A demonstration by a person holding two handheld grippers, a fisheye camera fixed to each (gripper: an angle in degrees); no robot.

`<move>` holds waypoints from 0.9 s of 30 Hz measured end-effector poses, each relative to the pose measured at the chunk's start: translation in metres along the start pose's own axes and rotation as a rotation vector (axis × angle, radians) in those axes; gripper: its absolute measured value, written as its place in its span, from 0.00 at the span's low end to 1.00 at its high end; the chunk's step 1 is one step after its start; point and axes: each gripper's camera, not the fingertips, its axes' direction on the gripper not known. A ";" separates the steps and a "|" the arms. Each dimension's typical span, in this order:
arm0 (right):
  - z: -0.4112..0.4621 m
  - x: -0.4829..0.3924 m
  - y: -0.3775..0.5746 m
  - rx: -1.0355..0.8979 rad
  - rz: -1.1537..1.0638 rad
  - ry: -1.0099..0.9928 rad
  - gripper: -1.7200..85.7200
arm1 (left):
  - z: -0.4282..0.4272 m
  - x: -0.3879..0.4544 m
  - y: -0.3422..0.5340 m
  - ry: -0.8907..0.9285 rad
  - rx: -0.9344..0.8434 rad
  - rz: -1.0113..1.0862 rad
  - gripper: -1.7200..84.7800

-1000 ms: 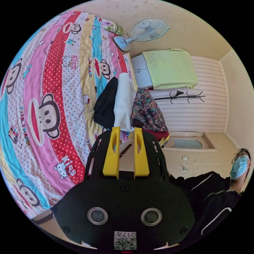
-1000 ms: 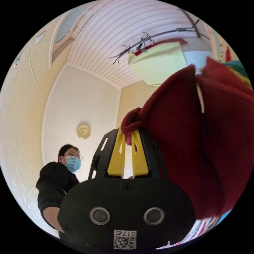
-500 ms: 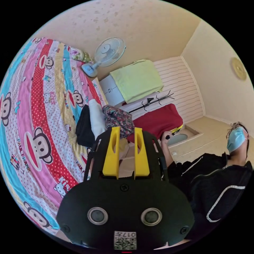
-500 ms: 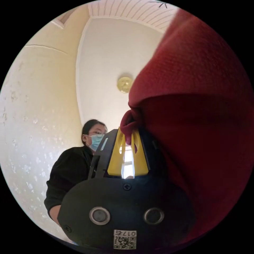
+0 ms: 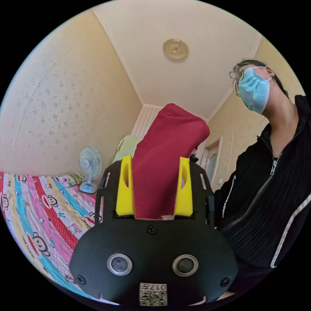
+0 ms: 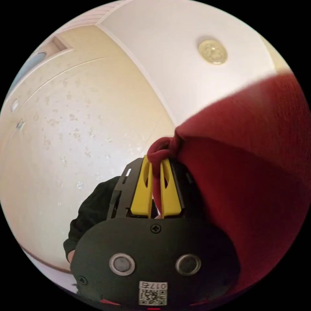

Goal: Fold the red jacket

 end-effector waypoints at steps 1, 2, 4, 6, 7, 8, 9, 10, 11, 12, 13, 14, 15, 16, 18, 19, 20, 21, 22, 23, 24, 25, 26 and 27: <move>0.016 0.018 0.013 -0.002 -0.024 -0.047 0.07 | -0.012 -0.002 0.004 -0.011 0.015 -0.014 0.27; 0.032 0.035 0.027 -0.003 -0.054 -0.076 0.07 | -0.034 -0.009 0.013 -0.032 0.020 -0.052 0.29; 0.052 0.058 0.049 0.012 -0.094 -0.090 0.07 | -0.066 -0.024 0.026 -0.062 -0.002 -0.130 0.32; 0.066 0.083 0.076 0.018 -0.105 -0.095 0.07 | -0.105 -0.045 0.048 -0.020 -0.017 -0.197 0.33; 0.074 0.100 0.096 0.017 -0.100 -0.086 0.06 | -0.113 -0.050 0.053 0.016 -0.024 -0.213 0.33; 0.077 0.119 0.117 0.034 -0.062 -0.058 0.06 | -0.123 -0.060 0.063 0.104 -0.057 -0.253 0.26; 0.078 0.129 0.128 0.046 -0.033 -0.035 0.06 | -0.131 -0.070 0.070 0.271 -0.089 -0.278 0.18; 0.076 0.148 0.148 0.060 0.038 0.030 0.06 | -0.135 -0.073 0.072 0.377 -0.094 -0.275 0.13; 0.070 0.163 0.168 0.078 0.106 0.135 0.06 | -0.142 -0.080 0.076 0.494 -0.106 -0.304 0.08; 0.065 0.168 0.177 0.097 0.136 0.190 0.06 | -0.155 -0.081 0.078 0.455 -0.113 -0.292 0.08; 0.053 0.176 0.196 0.138 0.182 0.286 0.06 | -0.163 -0.079 0.077 0.421 -0.106 -0.265 0.07; 0.037 0.179 0.214 0.190 0.221 0.359 0.06 | -0.184 -0.078 0.075 0.361 -0.087 -0.210 0.06; 0.029 0.179 0.223 0.218 0.241 0.392 0.06 | -0.209 -0.082 0.073 0.382 -0.024 -0.170 0.06; 0.011 0.176 0.242 0.268 0.265 0.453 0.05 | -0.222 -0.087 0.072 0.424 0.024 -0.163 0.06; -0.011 0.163 0.268 0.316 0.288 0.573 0.05 | -0.277 -0.109 0.068 0.525 0.202 -0.174 0.05; -0.022 0.155 0.285 0.325 0.338 0.675 0.05 | -0.292 -0.112 0.067 0.518 0.248 -0.175 0.05; -0.028 0.152 0.300 0.290 0.403 0.786 0.05 | -0.318 -0.115 0.062 0.473 0.302 -0.175 0.04; -0.029 0.152 0.308 0.253 0.439 0.842 0.05 | -0.339 -0.115 0.054 0.419 0.315 -0.157 0.04; -0.030 0.157 0.322 0.167 0.525 0.939 0.05 | -0.349 -0.114 0.048 0.396 0.318 -0.139 0.04; -0.031 0.169 0.337 0.079 0.620 1.025 0.05 | -0.366 -0.112 0.037 0.374 0.328 -0.089 0.04; -0.032 0.177 0.345 0.041 0.665 1.059 0.05 | -0.380 -0.111 0.026 0.378 0.343 -0.037 0.04; -0.036 0.194 0.361 -0.012 0.739 1.090 0.06 | -0.386 -0.112 0.020 0.378 0.349 -0.014 0.04; -0.042 0.213 0.377 -0.036 0.784 1.059 0.06 | -0.395 -0.112 0.010 0.337 0.353 0.016 0.04; -0.045 0.223 0.384 -0.042 0.798 1.023 0.06 | -0.404 -0.112 0.001 0.259 0.365 0.046 0.04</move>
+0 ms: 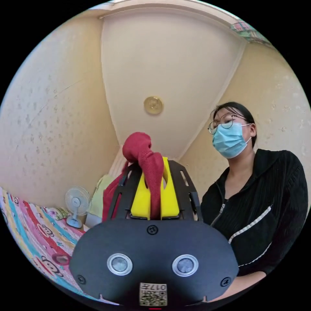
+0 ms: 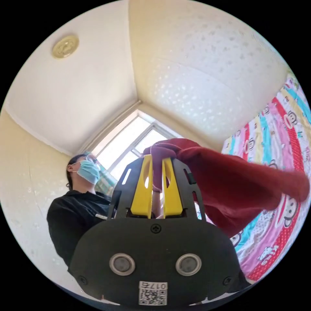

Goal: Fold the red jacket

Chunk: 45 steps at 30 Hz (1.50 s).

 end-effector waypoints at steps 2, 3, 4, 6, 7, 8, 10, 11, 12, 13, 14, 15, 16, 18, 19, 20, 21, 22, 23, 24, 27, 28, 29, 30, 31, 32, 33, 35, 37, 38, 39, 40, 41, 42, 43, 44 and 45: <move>0.031 0.036 -0.014 -0.114 0.036 -0.141 0.07 | -0.002 0.001 -0.015 -0.084 -0.010 0.056 0.05; 0.037 0.043 -0.018 -0.131 0.054 -0.151 0.07 | -0.003 0.004 -0.024 -0.096 -0.006 0.110 0.05; 0.046 0.054 -0.024 -0.143 0.081 -0.129 0.08 | -0.003 0.005 -0.029 -0.082 -0.004 0.141 0.05; 0.053 0.063 -0.028 -0.129 0.085 -0.081 0.07 | -0.001 0.013 -0.047 -0.117 -0.032 0.226 0.05; 0.051 0.064 -0.029 -0.070 0.041 -0.113 0.06 | 0.001 0.015 -0.050 -0.158 -0.044 0.236 0.05; 0.046 0.066 -0.027 0.024 -0.004 -0.155 0.07 | 0.008 0.018 -0.056 -0.269 -0.092 0.244 0.05; 0.046 0.063 -0.024 0.114 -0.095 -0.173 0.08 | 0.030 0.019 -0.058 -0.462 -0.200 0.250 0.05; 0.056 0.059 -0.023 0.109 -0.153 -0.153 0.09 | 0.047 0.020 -0.054 -0.525 -0.267 0.290 0.05; 0.063 0.058 -0.022 0.098 -0.176 -0.135 0.09 | 0.062 0.020 -0.046 -0.520 -0.311 0.336 0.05; 0.082 0.058 -0.019 0.062 -0.219 -0.100 0.11 | 0.069 0.018 -0.041 -0.504 -0.326 0.348 0.05; 0.105 0.060 -0.015 0.015 -0.248 -0.093 0.13 | 0.080 0.013 -0.030 -0.471 -0.337 0.345 0.05; 0.117 0.062 -0.013 -0.010 -0.258 -0.108 0.15 | 0.089 0.004 -0.020 -0.452 -0.336 0.323 0.05; 0.142 0.066 -0.009 -0.059 -0.266 -0.172 0.18 | 0.093 0.000 -0.015 -0.447 -0.342 0.314 0.05; 0.178 0.070 0.000 -0.113 -0.278 -0.287 0.22 | 0.109 -0.022 0.002 -0.473 -0.390 0.249 0.05; 0.200 0.070 0.008 -0.130 -0.286 -0.304 0.23 | 0.110 -0.028 0.006 -0.505 -0.383 0.221 0.05; 0.221 0.069 0.017 -0.143 -0.311 -0.246 0.25 | 0.106 -0.040 0.014 -0.593 -0.336 0.143 0.04; 0.230 0.068 0.022 -0.149 -0.332 -0.192 0.25 | 0.096 -0.055 0.020 -0.652 -0.264 0.039 0.04; 0.248 0.067 0.033 -0.155 -0.379 -0.048 0.25 | 0.090 -0.065 0.023 -0.662 -0.225 -0.019 0.04; 0.265 0.065 0.047 -0.153 -0.451 0.101 0.25 | 0.075 -0.085 0.027 -0.663 -0.153 -0.130 0.04; 0.273 0.064 0.055 -0.150 -0.496 0.163 0.24 | 0.063 -0.106 0.030 -0.657 -0.097 -0.221 0.04; 0.312 0.053 0.098 -0.172 -0.760 0.373 0.20 | 0.053 -0.148 0.025 -0.647 -0.117 -0.368 0.04; 0.328 0.050 0.113 -0.198 -0.857 0.452 0.19 | 0.057 -0.154 0.021 -0.646 -0.160 -0.370 0.04; 0.344 0.048 0.125 -0.227 -0.927 0.527 0.18 | 0.065 -0.163 0.012 -0.661 -0.234 -0.360 0.04; 0.352 0.048 0.130 -0.236 -0.950 0.561 0.18 | 0.073 -0.174 0.005 -0.662 -0.280 -0.373 0.04; 0.365 0.048 0.138 -0.240 -0.979 0.621 0.18 | 0.076 -0.182 0.003 -0.643 -0.298 -0.395 0.04; 0.377 0.049 0.145 -0.218 -0.989 0.683 0.19 | 0.081 -0.206 0.002 -0.571 -0.307 -0.486 0.04; 0.382 0.050 0.148 -0.200 -0.993 0.718 0.19 | 0.083 -0.234 0.005 -0.478 -0.289 -0.619 0.04; 0.401 0.055 0.159 -0.131 -0.995 0.868 0.22 | 0.083 -0.272 0.016 -0.370 -0.238 -0.809 0.04; 0.410 0.058 0.166 -0.104 -0.986 0.933 0.23 | 0.078 -0.303 0.036 -0.291 -0.140 -1.013 0.04; 0.415 0.060 0.171 -0.089 -0.984 0.955 0.24 | 0.074 -0.317 0.049 -0.271 -0.075 -1.103 0.04; 0.418 0.061 0.173 -0.077 -0.982 0.967 0.24 | 0.070 -0.325 0.058 -0.277 -0.022 -1.160 0.04; 0.422 0.062 0.178 -0.046 -0.975 0.984 0.24 | 0.069 -0.328 0.064 -0.284 0.010 -1.190 0.04; 0.427 0.064 0.185 -0.021 -0.977 0.993 0.24 | 0.066 -0.330 0.078 -0.301 0.096 -1.261 0.04; 0.430 0.066 0.188 -0.012 -0.982 0.996 0.24 | 0.065 -0.330 0.093 -0.315 0.193 -1.324 0.04; 0.437 0.067 0.192 -0.007 -0.992 1.006 0.24 | 0.066 -0.330 0.099 -0.317 0.228 -1.341 0.04; 0.444 0.068 0.195 -0.008 -1.000 1.022 0.24 | 0.070 -0.332 0.108 -0.317 0.268 -1.359 0.04; 0.446 0.069 0.195 -0.008 -1.003 1.031 0.23 | 0.076 -0.335 0.116 -0.304 0.267 -1.379 0.04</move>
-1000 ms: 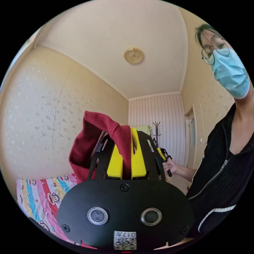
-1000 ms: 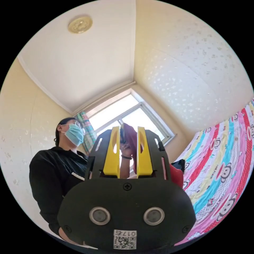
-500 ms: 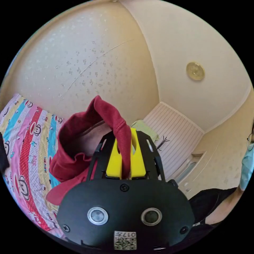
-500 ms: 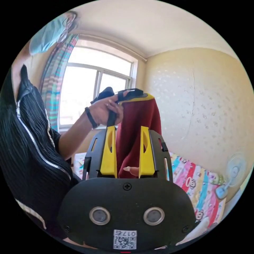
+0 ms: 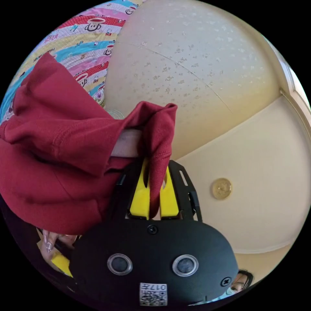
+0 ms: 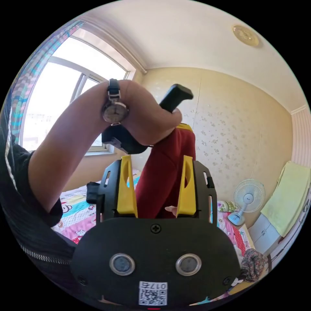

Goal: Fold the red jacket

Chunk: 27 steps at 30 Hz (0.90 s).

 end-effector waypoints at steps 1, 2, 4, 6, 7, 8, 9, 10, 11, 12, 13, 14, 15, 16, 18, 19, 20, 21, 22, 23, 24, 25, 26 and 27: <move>0.004 -0.003 -0.001 -0.017 -0.009 0.032 0.21 | 0.003 -0.003 0.000 -0.006 -0.015 -0.008 0.05; 0.009 -0.002 0.000 -0.033 0.000 0.091 0.18 | 0.007 -0.008 0.000 -0.014 -0.038 -0.030 0.05; 0.015 0.005 0.001 -0.061 -0.012 0.136 0.13 | 0.008 -0.015 -0.001 -0.007 -0.052 -0.057 0.05; 0.018 0.015 0.003 -0.078 -0.046 0.127 0.11 | 0.004 -0.026 -0.013 0.034 -0.078 -0.096 0.08; 0.018 0.026 0.002 -0.098 -0.027 0.112 0.10 | 0.002 -0.030 -0.018 0.050 -0.095 -0.110 0.08; 0.015 0.042 0.000 -0.125 0.053 0.085 0.10 | -0.002 -0.037 -0.030 0.095 -0.145 -0.137 0.13; 0.013 0.052 0.000 -0.121 0.093 0.061 0.09 | -0.008 -0.043 -0.043 0.153 -0.193 -0.143 0.17; 0.006 0.072 -0.001 -0.067 0.169 0.007 0.09 | -0.013 -0.045 -0.050 0.184 -0.206 -0.137 0.19; 0.000 0.091 -0.002 -0.025 0.227 -0.012 0.09 | -0.027 -0.049 -0.062 0.220 -0.205 -0.114 0.22; 0.000 0.099 -0.004 -0.022 0.236 -0.028 0.09 | -0.041 -0.054 -0.070 0.216 -0.216 -0.105 0.24; 0.003 0.109 -0.011 -0.037 0.222 -0.043 0.09 | -0.046 -0.058 -0.072 0.206 -0.243 -0.108 0.24; 0.007 0.114 -0.019 -0.070 0.201 -0.019 0.09 | -0.051 -0.064 -0.073 0.204 -0.308 -0.107 0.25; 0.008 0.114 -0.022 -0.075 0.189 -0.010 0.09 | -0.052 -0.071 -0.070 0.228 -0.375 -0.093 0.24; 0.007 0.116 -0.029 -0.059 0.185 0.003 0.09 | -0.053 -0.075 -0.067 0.240 -0.412 -0.084 0.24; 0.001 0.124 -0.039 0.000 0.223 0.005 0.09 | -0.064 -0.088 -0.050 0.301 -0.508 -0.022 0.17; -0.003 0.131 -0.047 0.037 0.233 -0.001 0.09 | -0.068 -0.090 -0.046 0.327 -0.524 -0.005 0.17; -0.006 0.138 -0.056 0.065 0.240 -0.001 0.09 | -0.076 -0.093 -0.039 0.393 -0.558 0.035 0.17; -0.008 0.141 -0.062 0.078 0.245 -0.004 0.09 | -0.085 -0.093 -0.034 0.464 -0.602 0.079 0.18; -0.012 0.148 -0.073 0.098 0.244 -0.026 0.09 | -0.090 -0.092 -0.032 0.491 -0.620 0.109 0.18; -0.015 0.151 -0.085 0.113 0.228 -0.054 0.09 | -0.102 -0.086 -0.031 0.487 -0.634 0.194 0.18; -0.017 0.151 -0.092 0.119 0.215 -0.066 0.09 | -0.119 -0.076 -0.028 0.402 -0.603 0.326 0.19; -0.021 0.149 -0.105 0.127 0.183 -0.080 0.09 | -0.128 -0.069 -0.026 0.337 -0.576 0.411 0.20; -0.026 0.145 -0.119 0.138 0.148 -0.086 0.09 | -0.144 -0.054 -0.015 0.198 -0.512 0.592 0.22; -0.028 0.143 -0.125 0.145 0.134 -0.089 0.09 | -0.155 -0.040 -0.001 0.064 -0.451 0.756 0.24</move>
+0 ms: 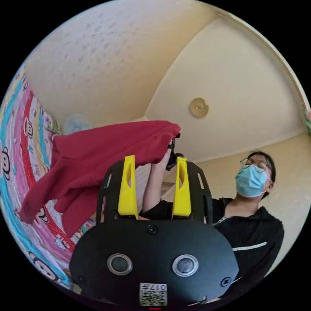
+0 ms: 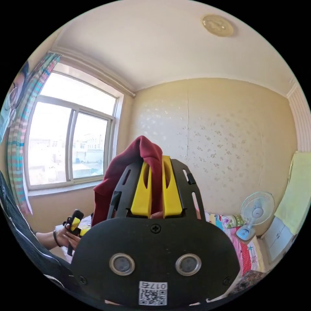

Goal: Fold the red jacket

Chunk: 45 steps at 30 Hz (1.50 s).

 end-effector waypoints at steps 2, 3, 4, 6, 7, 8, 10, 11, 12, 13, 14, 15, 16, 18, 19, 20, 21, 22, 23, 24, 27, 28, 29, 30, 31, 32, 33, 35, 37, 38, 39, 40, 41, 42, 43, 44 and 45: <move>-0.004 -0.011 -0.024 0.020 -0.042 -0.023 0.09 | 0.000 0.029 0.008 -0.205 -0.006 0.149 0.27; -0.005 -0.014 -0.030 0.021 -0.048 -0.026 0.09 | 0.005 0.051 0.016 -0.290 0.003 0.284 0.28; -0.005 -0.019 -0.042 0.022 -0.060 -0.023 0.09 | 0.009 0.061 0.021 -0.326 0.005 0.352 0.29; -0.004 -0.026 -0.057 0.020 -0.072 0.002 0.09 | 0.031 0.090 0.040 -0.465 -0.019 0.550 0.32; -0.004 -0.030 -0.065 0.019 -0.085 0.003 0.10 | 0.037 0.094 0.044 -0.507 -0.019 0.579 0.33; -0.006 -0.033 -0.071 0.019 -0.093 -0.019 0.10 | 0.046 0.101 0.052 -0.592 0.003 0.613 0.33; -0.013 -0.036 -0.077 0.030 -0.110 -0.075 0.10 | 0.052 0.104 0.059 -0.684 0.061 0.618 0.31; -0.020 -0.036 -0.079 0.045 -0.120 -0.096 0.10 | 0.049 0.104 0.060 -0.680 0.095 0.599 0.28; -0.024 -0.036 -0.079 0.052 -0.123 -0.100 0.10 | 0.042 0.102 0.060 -0.636 0.126 0.548 0.23; -0.031 -0.034 -0.079 0.062 -0.130 -0.097 0.10 | 0.036 0.100 0.059 -0.601 0.141 0.517 0.20; -0.037 -0.030 -0.078 0.058 -0.137 -0.090 0.10 | 0.025 0.097 0.059 -0.507 0.166 0.466 0.13; -0.039 -0.028 -0.078 0.051 -0.145 -0.088 0.10 | 0.015 0.096 0.059 -0.392 0.184 0.438 0.10; -0.041 -0.022 -0.076 0.027 -0.156 -0.080 0.10 | 0.010 0.095 0.059 -0.345 0.190 0.420 0.08; -0.046 -0.012 -0.073 -0.010 -0.167 -0.068 0.10 | -0.008 0.097 0.053 -0.305 0.188 0.319 0.07; -0.048 -0.004 -0.069 -0.040 -0.176 -0.069 0.10 | -0.013 0.100 0.050 -0.315 0.181 0.299 0.06; -0.051 0.004 -0.065 -0.074 -0.187 -0.071 0.10 | -0.024 0.110 0.046 -0.351 0.186 0.286 0.06; -0.052 0.008 -0.063 -0.093 -0.194 -0.074 0.10 | -0.038 0.129 0.045 -0.409 0.236 0.315 0.05; -0.055 0.016 -0.059 -0.132 -0.209 -0.081 0.10 | -0.045 0.141 0.046 -0.440 0.273 0.343 0.05; -0.058 0.024 -0.056 -0.173 -0.226 -0.095 0.10 | -0.057 0.166 0.046 -0.487 0.351 0.401 0.05; -0.059 0.027 -0.054 -0.194 -0.235 -0.106 0.10 | -0.066 0.190 0.044 -0.529 0.398 0.433 0.05; -0.064 0.042 -0.046 -0.262 -0.263 -0.173 0.10 | -0.071 0.251 0.037 -0.552 0.467 0.536 0.04; -0.069 0.047 -0.042 -0.263 -0.288 -0.199 0.10 | -0.070 0.263 0.037 -0.545 0.476 0.564 0.04; -0.076 0.052 -0.035 -0.246 -0.310 -0.216 0.10 | -0.066 0.287 0.039 -0.529 0.487 0.620 0.04; -0.080 0.056 -0.030 -0.233 -0.315 -0.226 0.10 | -0.061 0.310 0.044 -0.526 0.500 0.671 0.03; -0.090 0.064 -0.020 -0.195 -0.311 -0.257 0.11 | -0.058 0.321 0.047 -0.530 0.506 0.690 0.03; -0.099 0.075 -0.008 -0.154 -0.290 -0.296 0.11 | -0.051 0.342 0.052 -0.537 0.509 0.729 0.03; -0.105 0.081 0.000 -0.136 -0.277 -0.319 0.12 | -0.041 0.362 0.060 -0.540 0.502 0.792 0.03; -0.123 0.101 0.038 -0.043 -0.224 -0.373 0.15 | -0.022 0.392 0.073 -0.560 0.479 0.900 0.03; -0.136 0.107 0.075 0.067 -0.157 -0.367 0.15 | -0.004 0.416 0.085 -0.577 0.448 0.994 0.03; -0.146 0.110 0.100 0.133 -0.109 -0.315 0.14 | 0.005 0.428 0.091 -0.581 0.426 1.035 0.03; -0.149 0.110 0.110 0.141 -0.084 -0.289 0.14 | 0.013 0.438 0.097 -0.584 0.412 1.062 0.03; -0.150 0.110 0.127 0.122 -0.003 -0.232 0.14 | 0.018 0.442 0.100 -0.589 0.400 1.076 0.03; -0.149 0.110 0.142 0.107 0.087 -0.216 0.15 | 0.029 0.449 0.105 -0.612 0.373 1.107 0.03; -0.147 0.108 0.149 0.108 0.118 -0.252 0.16 | 0.041 0.454 0.110 -0.645 0.346 1.137 0.03; -0.140 0.103 0.162 0.106 0.151 -0.407 0.17 | 0.048 0.457 0.112 -0.669 0.336 1.148 0.03; -0.133 0.094 0.170 0.071 0.160 -0.561 0.18 | 0.060 0.461 0.115 -0.731 0.335 1.157 0.04; -0.130 0.089 0.173 0.046 0.158 -0.609 0.18 | 0.070 0.465 0.118 -0.800 0.351 1.155 0.04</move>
